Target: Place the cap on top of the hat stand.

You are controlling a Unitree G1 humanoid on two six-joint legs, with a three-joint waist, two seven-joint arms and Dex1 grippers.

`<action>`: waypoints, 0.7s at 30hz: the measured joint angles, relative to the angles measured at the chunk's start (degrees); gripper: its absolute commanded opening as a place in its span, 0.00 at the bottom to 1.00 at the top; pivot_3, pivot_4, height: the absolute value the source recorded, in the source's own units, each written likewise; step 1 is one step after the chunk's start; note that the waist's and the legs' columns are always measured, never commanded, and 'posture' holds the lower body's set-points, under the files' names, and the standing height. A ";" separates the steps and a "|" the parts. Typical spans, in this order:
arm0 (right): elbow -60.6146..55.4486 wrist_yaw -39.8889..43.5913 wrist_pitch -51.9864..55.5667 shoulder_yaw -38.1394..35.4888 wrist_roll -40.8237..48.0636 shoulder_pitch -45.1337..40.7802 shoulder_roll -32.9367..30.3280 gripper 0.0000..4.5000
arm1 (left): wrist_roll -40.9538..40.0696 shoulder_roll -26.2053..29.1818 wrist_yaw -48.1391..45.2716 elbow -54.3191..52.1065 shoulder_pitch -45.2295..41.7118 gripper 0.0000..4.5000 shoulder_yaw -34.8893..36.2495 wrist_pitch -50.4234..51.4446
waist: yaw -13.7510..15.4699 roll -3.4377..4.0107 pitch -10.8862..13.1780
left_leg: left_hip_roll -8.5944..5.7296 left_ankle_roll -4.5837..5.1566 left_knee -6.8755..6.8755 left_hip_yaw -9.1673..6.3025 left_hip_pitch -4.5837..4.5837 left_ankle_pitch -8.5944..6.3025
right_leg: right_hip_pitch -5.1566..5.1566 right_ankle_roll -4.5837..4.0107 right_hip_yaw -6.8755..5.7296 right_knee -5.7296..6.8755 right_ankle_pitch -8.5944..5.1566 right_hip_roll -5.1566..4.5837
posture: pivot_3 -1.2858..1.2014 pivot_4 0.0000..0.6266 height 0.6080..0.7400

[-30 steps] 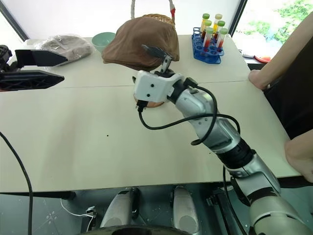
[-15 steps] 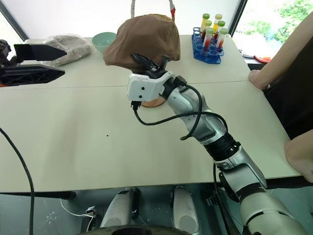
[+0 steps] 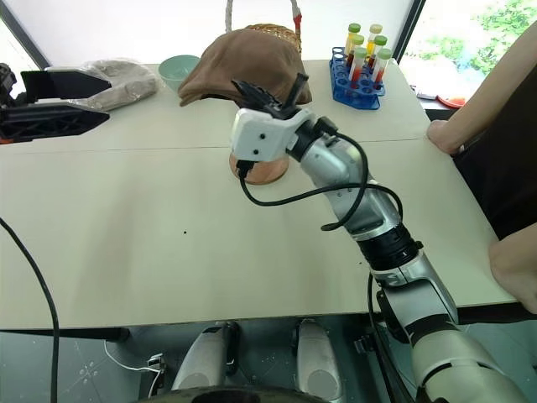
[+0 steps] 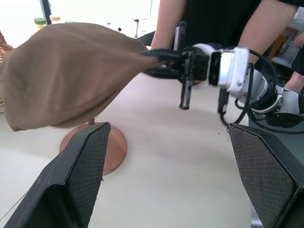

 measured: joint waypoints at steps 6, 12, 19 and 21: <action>9.86 5.23 -14.76 -4.82 9.90 -4.92 -2.66 0.04 | 0.24 -0.07 0.65 1.01 -0.31 0.91 0.19 0.00 | 0.00 0.00 0.00 | 0.00 0.00 -0.01 0.00 0.01 0.00 | 0.02 0.01 0.00 -0.02 0.00 0.00 | 0.52 0.24 1.00; 19.00 9.50 -27.32 -5.24 13.24 -5.72 -3.45 0.04 | 0.19 -0.11 1.83 1.32 -1.50 0.91 0.69 0.13 | -0.08 0.01 0.01 | 0.00 0.00 -0.02 0.00 0.01 0.00 | 0.01 0.02 0.01 0.00 0.00 0.00 | 0.52 0.24 1.00; 24.43 10.42 -33.61 -3.55 11.69 -3.58 -1.05 0.11 | 0.10 -0.22 3.13 1.61 -2.55 0.91 0.75 0.35 | -0.08 0.01 0.01 | 0.00 0.00 -0.02 0.00 0.02 0.00 | 0.01 0.03 0.01 0.02 0.01 0.01 | 0.52 0.24 1.00; 25.02 10.09 -33.85 -3.35 10.54 -2.26 -1.00 0.29 | 0.04 -0.24 3.55 1.61 -3.10 0.91 0.75 0.47 | -0.01 0.01 0.01 | 0.00 0.00 -0.02 0.00 0.02 0.00 | 0.02 0.03 0.01 0.02 0.01 0.01 | 0.52 0.24 1.00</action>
